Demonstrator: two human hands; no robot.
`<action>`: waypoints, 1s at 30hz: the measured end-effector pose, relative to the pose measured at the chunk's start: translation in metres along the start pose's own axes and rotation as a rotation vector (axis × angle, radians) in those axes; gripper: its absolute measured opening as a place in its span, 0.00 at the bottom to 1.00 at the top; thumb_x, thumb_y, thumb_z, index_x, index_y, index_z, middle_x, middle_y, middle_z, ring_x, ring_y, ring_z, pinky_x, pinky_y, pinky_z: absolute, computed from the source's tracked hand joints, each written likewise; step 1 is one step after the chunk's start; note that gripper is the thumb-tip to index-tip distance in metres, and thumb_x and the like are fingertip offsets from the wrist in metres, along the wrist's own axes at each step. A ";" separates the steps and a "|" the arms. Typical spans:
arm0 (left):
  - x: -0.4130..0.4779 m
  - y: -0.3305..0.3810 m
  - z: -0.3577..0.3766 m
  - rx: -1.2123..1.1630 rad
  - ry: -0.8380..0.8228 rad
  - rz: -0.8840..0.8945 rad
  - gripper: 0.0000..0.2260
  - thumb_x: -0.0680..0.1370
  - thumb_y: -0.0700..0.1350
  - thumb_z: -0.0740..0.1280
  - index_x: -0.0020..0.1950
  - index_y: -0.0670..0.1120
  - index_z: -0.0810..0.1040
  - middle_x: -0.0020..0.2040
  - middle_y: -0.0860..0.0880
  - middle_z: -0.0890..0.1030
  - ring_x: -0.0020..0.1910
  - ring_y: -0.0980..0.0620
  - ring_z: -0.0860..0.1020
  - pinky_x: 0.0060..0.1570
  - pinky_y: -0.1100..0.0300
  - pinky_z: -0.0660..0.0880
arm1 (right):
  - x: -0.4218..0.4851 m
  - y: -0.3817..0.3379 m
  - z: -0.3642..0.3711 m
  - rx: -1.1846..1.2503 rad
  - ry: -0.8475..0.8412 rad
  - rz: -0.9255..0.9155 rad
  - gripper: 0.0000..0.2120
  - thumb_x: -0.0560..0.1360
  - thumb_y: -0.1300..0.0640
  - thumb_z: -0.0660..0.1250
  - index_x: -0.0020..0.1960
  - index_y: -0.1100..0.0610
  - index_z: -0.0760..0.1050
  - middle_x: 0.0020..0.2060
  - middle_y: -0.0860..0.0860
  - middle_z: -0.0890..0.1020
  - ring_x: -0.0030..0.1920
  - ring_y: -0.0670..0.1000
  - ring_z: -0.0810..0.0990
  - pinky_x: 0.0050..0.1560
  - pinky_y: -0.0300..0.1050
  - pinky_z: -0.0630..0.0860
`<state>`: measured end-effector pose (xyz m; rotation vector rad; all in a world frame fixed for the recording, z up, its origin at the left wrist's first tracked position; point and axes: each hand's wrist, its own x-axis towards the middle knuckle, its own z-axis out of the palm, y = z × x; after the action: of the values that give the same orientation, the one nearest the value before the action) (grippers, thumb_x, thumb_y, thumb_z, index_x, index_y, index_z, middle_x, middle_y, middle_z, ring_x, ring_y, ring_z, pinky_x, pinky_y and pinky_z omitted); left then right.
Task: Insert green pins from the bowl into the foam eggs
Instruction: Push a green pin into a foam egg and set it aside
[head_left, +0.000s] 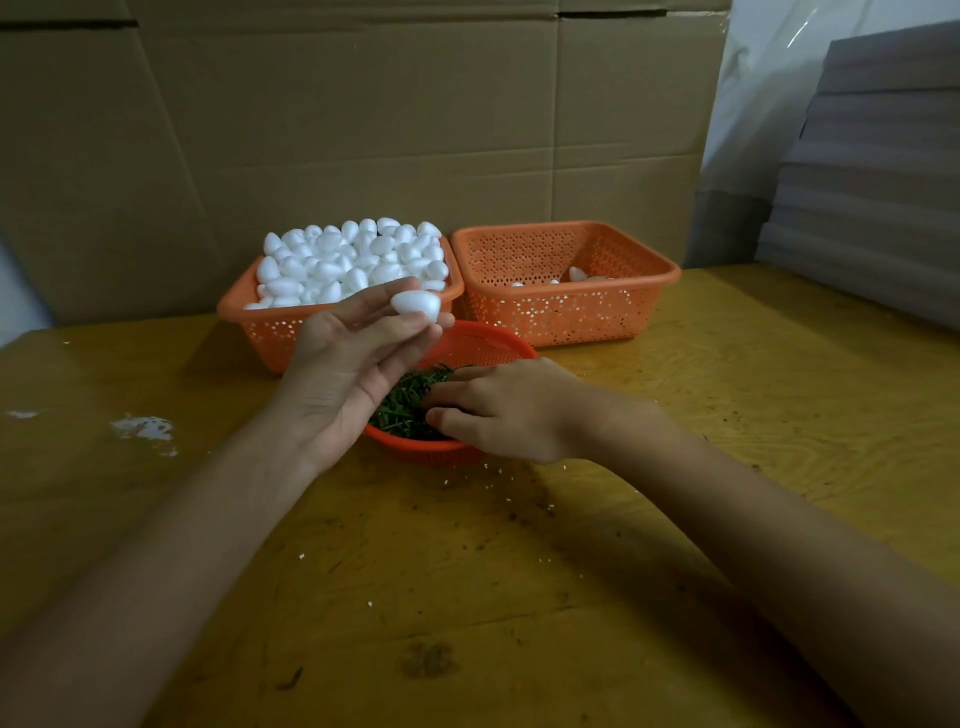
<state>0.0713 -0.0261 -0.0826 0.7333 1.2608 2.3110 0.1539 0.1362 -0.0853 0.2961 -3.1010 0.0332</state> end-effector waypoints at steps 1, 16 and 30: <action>0.000 0.001 -0.001 -0.033 0.008 -0.006 0.11 0.72 0.33 0.73 0.52 0.44 0.87 0.53 0.42 0.87 0.55 0.45 0.87 0.52 0.61 0.82 | 0.000 0.000 0.000 0.002 0.000 -0.001 0.23 0.85 0.38 0.48 0.73 0.44 0.71 0.66 0.49 0.78 0.64 0.55 0.78 0.58 0.54 0.76; -0.001 0.001 -0.002 0.006 -0.067 -0.012 0.14 0.71 0.29 0.71 0.51 0.45 0.81 0.56 0.43 0.87 0.56 0.44 0.86 0.53 0.60 0.82 | 0.000 0.000 0.000 0.010 -0.021 -0.001 0.22 0.86 0.39 0.48 0.69 0.47 0.73 0.61 0.49 0.79 0.58 0.54 0.79 0.53 0.52 0.75; -0.001 -0.001 -0.005 0.177 -0.123 -0.013 0.15 0.69 0.30 0.72 0.44 0.49 0.89 0.55 0.45 0.88 0.61 0.52 0.85 0.54 0.61 0.81 | 0.001 0.002 0.005 -0.014 0.021 -0.006 0.22 0.86 0.39 0.48 0.69 0.46 0.73 0.62 0.49 0.79 0.60 0.54 0.79 0.47 0.48 0.67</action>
<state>0.0695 -0.0295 -0.0858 0.9090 1.4210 2.1271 0.1522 0.1382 -0.0901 0.3025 -3.0786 0.0144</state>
